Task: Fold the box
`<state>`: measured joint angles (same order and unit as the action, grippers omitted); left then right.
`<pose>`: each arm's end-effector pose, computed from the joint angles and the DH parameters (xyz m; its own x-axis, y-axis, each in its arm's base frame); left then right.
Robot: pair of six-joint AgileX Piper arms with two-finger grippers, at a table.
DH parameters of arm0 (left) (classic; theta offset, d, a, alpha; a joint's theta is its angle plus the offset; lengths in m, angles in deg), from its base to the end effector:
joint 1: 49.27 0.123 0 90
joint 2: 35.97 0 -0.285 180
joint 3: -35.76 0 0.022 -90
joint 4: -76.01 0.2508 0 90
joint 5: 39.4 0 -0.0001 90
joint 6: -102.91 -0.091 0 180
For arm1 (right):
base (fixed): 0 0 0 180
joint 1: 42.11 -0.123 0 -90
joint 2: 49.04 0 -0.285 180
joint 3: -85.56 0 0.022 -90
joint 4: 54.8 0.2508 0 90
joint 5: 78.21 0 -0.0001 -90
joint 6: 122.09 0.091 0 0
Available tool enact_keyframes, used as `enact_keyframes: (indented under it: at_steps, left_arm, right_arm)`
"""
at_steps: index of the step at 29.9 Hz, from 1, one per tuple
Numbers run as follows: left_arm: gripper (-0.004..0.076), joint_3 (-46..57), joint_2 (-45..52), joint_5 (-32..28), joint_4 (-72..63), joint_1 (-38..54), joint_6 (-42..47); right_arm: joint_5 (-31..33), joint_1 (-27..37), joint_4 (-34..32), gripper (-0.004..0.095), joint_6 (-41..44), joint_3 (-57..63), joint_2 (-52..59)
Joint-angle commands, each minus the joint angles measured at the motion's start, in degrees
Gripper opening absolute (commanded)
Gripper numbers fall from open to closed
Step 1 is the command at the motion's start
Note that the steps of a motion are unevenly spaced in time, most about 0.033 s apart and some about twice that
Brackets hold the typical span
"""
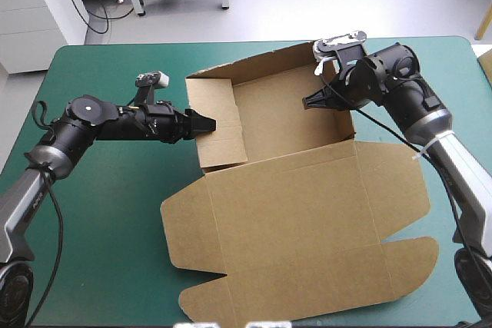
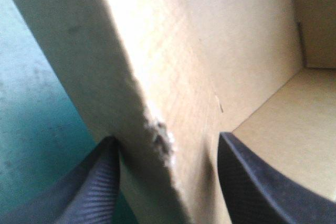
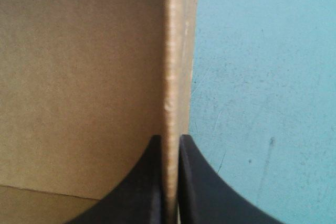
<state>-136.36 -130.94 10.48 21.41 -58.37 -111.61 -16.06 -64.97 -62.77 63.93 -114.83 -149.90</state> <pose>0.3092 -0.1070 0.3202 -0.7921 0.0210 -0.6101 0.4387 0.7146 -0.5449 0.3291 0.1266 0.3945 -0.7420 -0.2700 -0.6137 -0.2873 0.9551 -0.0728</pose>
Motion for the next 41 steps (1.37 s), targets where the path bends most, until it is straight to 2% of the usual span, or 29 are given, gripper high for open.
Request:
enact_keyframes:
  at_steps: [1, 4, 7, 10, 13, 20, 28, 41]
  left_arm:
    - [0.0356, -5.1, 2.2, -2.1, 10.6, -3.8, 11.6]
    - [0.0351, -7.7, 2.1, -2.5, 23.9, -7.2, 23.0]
    - [0.0305, -9.4, 2.1, -2.5, 33.6, -9.5, 30.5]
    - [0.0164, -10.4, 2.0, -2.6, 37.2, -10.4, 32.5]
    - [-0.001, -10.8, 1.7, -2.8, 37.2, -10.4, 32.5]
    - [-0.0008, -12.3, -1.4, -2.1, 38.6, -10.4, 32.5]
    - [-0.0008, -12.5, -5.6, -1.9, 39.1, -10.4, 32.8]
    - [-0.0008, -12.6, -14.7, -3.6, 42.1, -10.4, 32.2]
  right_arm:
    - [-3.5, -2.3, 2.4, -0.002, 0.9, -1.6, 2.4]
    - [-3.6, -4.2, 2.4, -0.002, 1.4, -1.6, 2.4]
    - [-3.6, -5.4, 3.0, -0.002, 2.7, -1.6, 2.4]
    - [-3.6, -6.1, 4.3, -0.002, 2.9, -1.6, 2.4]
    - [-4.0, -6.1, 5.1, -0.002, 2.9, -1.6, 2.4]
    - [-3.7, -6.1, 4.9, -0.002, 2.9, -1.6, 0.7]
    - [-1.7, -4.7, 5.5, -0.002, 2.0, -1.6, -7.6]
    - [-2.8, -0.9, 5.2, -0.0021, -1.1, -1.6, -16.2]
